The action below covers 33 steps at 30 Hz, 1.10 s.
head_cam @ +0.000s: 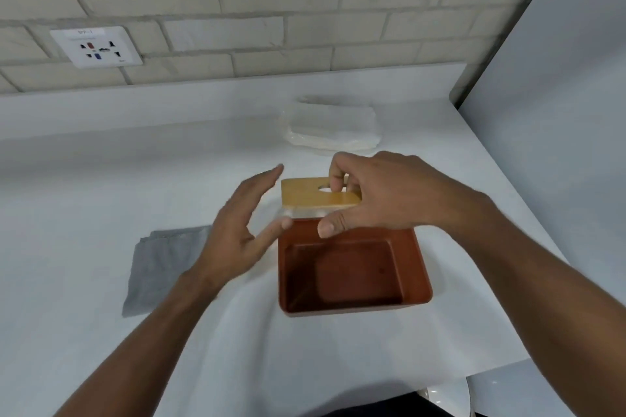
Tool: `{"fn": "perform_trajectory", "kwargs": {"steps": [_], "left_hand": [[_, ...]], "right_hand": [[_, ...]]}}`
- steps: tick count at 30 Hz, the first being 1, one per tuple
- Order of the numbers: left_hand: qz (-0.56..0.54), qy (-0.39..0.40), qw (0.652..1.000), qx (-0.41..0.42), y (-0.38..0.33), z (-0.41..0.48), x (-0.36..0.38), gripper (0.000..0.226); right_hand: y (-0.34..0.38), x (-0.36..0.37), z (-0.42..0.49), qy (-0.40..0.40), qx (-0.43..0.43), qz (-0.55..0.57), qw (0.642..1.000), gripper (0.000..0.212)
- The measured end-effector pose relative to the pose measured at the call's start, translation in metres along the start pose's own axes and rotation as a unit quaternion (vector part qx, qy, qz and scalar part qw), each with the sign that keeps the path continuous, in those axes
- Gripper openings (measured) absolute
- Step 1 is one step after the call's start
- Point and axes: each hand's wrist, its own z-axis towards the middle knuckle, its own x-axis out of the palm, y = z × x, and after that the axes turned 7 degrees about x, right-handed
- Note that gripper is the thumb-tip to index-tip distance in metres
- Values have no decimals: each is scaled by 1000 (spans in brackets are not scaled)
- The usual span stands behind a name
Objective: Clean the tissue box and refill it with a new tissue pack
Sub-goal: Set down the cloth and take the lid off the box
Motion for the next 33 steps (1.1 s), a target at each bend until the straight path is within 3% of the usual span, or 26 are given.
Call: {"fn": "perform_trajectory", "kwargs": {"steps": [2,4,7,10,15,19,23,27,33], "left_hand": [[56,-33,997,49,0,19,-4,42],[70,-56,994,58,3,30,-4,26],[85,-100,991,18,6,38,0,18],[58,-133,988,-46,11,44,2,11],[-55,-84,987,-128,25,50,2,10],[-137,-64,971,-186,41,49,8,17],[-167,-61,954,-243,51,51,19,16],[-123,-20,943,-310,60,54,29,14],[20,55,926,-373,69,59,42,19]], "right_hand": [[-3,-5,8,6,-2,7,1000,66],[-6,-9,15,15,-4,13,1000,48],[-16,-17,22,7,-3,27,1000,30],[-36,-22,23,-43,16,85,995,34],[-81,-4,20,-163,112,232,953,41],[-112,28,24,-151,180,419,877,30],[-125,59,35,-157,206,480,838,19],[-132,78,48,-163,242,493,820,21],[-138,100,61,-106,279,463,834,27]]}}
